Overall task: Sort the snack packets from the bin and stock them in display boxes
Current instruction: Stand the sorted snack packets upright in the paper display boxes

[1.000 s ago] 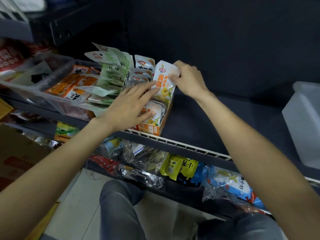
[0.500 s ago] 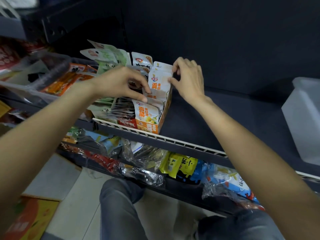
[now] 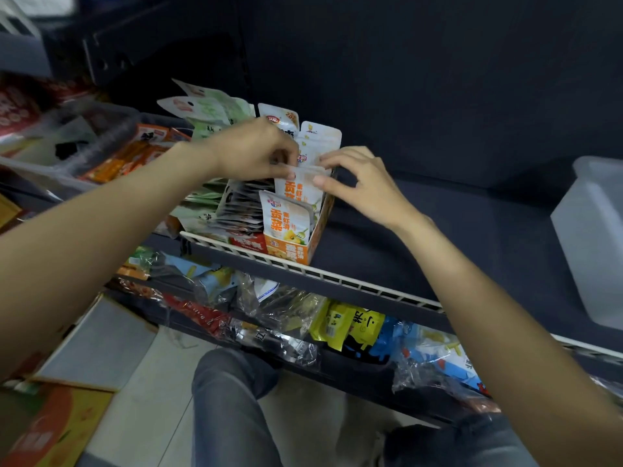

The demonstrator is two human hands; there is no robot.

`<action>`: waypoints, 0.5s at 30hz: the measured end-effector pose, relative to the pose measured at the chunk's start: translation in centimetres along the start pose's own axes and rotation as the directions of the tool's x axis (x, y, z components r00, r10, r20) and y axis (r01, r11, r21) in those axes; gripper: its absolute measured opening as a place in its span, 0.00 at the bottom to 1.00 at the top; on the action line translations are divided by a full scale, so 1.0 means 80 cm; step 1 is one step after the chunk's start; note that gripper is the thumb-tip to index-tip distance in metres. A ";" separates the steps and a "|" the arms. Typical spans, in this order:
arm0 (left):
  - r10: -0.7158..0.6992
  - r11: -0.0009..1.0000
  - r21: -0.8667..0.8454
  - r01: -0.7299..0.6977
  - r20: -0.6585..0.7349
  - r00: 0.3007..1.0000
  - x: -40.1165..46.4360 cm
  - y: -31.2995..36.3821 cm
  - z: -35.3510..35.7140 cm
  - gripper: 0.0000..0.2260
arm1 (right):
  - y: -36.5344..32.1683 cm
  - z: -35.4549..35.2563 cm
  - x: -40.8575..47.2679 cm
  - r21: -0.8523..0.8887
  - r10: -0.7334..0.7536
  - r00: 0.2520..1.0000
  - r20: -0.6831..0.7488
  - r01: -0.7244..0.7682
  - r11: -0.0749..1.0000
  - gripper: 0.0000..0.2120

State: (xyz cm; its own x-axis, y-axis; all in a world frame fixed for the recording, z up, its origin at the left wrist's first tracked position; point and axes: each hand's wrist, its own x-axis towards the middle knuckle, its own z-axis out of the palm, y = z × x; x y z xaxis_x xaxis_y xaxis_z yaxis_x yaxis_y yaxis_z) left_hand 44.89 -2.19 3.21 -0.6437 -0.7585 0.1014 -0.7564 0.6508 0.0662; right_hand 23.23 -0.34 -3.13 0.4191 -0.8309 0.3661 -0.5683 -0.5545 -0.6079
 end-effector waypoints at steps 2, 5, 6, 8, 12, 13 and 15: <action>-0.046 0.999 0.007 0.047 -0.107 0.993 0.003 -0.002 0.008 0.07 | 0.001 0.002 0.001 -0.010 0.032 0.999 0.001 -0.032 0.999 0.20; -0.102 0.994 0.017 0.107 -0.198 0.975 0.008 -0.001 0.019 0.14 | 0.002 0.010 0.006 -0.022 0.102 0.989 -0.106 -0.105 0.994 0.21; -0.129 0.992 -0.016 0.129 -0.241 0.962 0.008 0.001 0.018 0.16 | 0.002 0.014 0.008 -0.018 0.122 0.981 -0.150 -0.126 0.992 0.21; -0.156 0.981 -0.162 0.109 -0.307 0.939 0.001 0.009 0.008 0.15 | 0.002 0.020 0.011 -0.037 0.135 0.968 -0.210 -0.146 0.989 0.19; -0.061 0.909 -0.405 0.096 0.099 0.993 -0.043 0.032 -0.021 0.21 | 0.002 0.023 0.015 -0.068 0.150 0.954 -0.262 -0.173 0.983 0.18; -0.046 0.957 -0.272 0.096 0.184 0.982 -0.048 0.033 -0.019 0.22 | 0.000 0.024 0.014 -0.044 0.158 0.950 -0.268 -0.176 0.984 0.17; -0.060 0.998 0.023 0.057 0.199 0.978 -0.049 0.028 -0.005 0.17 | -0.003 0.026 0.009 0.057 0.177 0.944 -0.279 -0.168 0.984 0.15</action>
State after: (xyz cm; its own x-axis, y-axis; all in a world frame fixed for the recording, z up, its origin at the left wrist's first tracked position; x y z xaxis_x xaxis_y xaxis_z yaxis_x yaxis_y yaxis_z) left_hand 45.76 2.27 3.35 -0.6073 -0.7878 -0.1025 -0.7941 0.6057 0.0494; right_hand 25.13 -0.66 -4.18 0.0972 -0.8952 0.4349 -0.5893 -0.4039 -0.6997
